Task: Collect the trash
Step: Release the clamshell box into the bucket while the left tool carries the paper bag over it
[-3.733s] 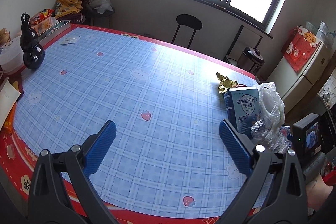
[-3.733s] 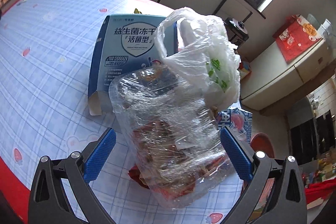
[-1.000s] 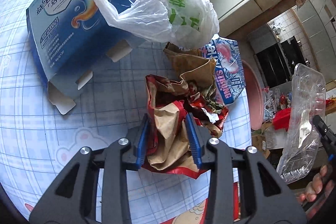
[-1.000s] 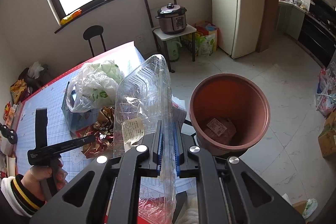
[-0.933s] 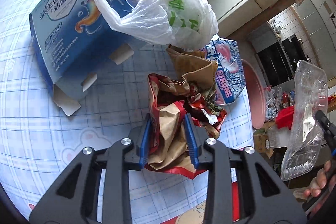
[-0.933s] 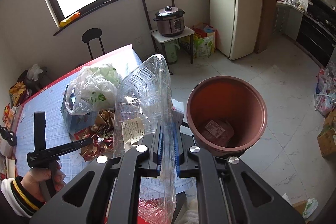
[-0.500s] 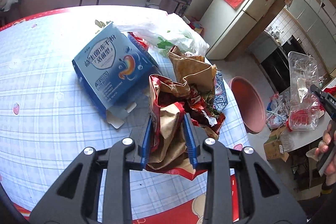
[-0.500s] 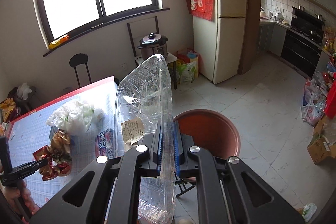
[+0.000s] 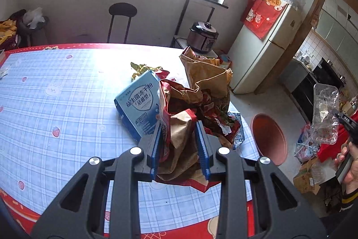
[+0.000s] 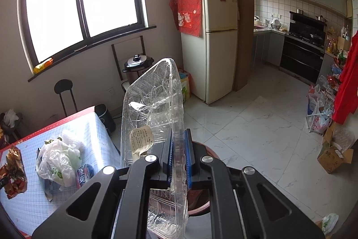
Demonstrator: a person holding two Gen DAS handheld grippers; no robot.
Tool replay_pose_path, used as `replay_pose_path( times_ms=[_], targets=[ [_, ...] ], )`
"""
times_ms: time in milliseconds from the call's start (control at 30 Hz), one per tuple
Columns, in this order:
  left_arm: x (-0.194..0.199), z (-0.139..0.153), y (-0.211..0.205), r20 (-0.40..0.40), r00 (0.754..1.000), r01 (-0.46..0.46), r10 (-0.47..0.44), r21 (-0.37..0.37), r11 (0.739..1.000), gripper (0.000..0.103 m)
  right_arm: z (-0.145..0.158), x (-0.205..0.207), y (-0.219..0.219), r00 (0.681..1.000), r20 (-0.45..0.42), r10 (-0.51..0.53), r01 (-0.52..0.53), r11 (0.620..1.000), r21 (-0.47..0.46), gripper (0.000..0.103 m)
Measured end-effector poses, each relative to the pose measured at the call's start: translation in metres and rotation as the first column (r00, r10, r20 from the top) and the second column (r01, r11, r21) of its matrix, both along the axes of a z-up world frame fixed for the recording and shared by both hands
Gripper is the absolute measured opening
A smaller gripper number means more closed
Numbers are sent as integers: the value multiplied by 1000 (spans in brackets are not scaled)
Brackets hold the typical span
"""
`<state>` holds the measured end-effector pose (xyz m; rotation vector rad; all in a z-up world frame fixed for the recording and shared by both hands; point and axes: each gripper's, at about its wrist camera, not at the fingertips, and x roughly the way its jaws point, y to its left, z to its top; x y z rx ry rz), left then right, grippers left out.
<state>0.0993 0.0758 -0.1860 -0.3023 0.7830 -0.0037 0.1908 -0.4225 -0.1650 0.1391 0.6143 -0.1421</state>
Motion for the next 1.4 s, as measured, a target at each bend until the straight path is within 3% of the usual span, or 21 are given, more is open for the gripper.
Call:
replay_pose_path(
  times_ms=[300, 533, 667, 833, 1000, 1067, 1200, 1400],
  targets=[
    [10, 53, -24, 112, 993, -36, 33, 30, 999, 32, -4, 50, -21, 1000, 6, 2, -2, 999, -35, 10],
    [12, 69, -53, 141, 990, -19, 12, 50, 999, 32, -12, 89, -26, 999, -22, 30, -31, 999, -19, 14],
    [13, 70, -60, 138, 990, -14, 6, 57, 998, 32, -11, 100, -26, 999, -19, 46, -46, 999, -1, 46],
    [22, 72, -65, 147, 989, 7, -17, 66, 998, 32, 2, 97, -25, 999, 14, 46, -46, 999, 7, 60],
    [37, 76, -82, 158, 983, 75, -88, 84, 994, 32, 21, 75, -34, 998, 62, 11, -12, 1000, 8, 93],
    [47, 77, -94, 163, 978, 115, -128, 90, 989, 32, 26, 64, -39, 997, 74, -6, 5, 1000, 11, 97],
    [69, 76, -128, 164, 961, 208, -222, 95, 973, 32, 33, 44, -54, 997, 63, -43, 41, 999, 34, 97],
    [109, 59, -205, 158, 917, 356, -367, 95, 930, 32, 35, 12, -80, 994, 43, -96, 95, 995, 27, 98]
  ],
)
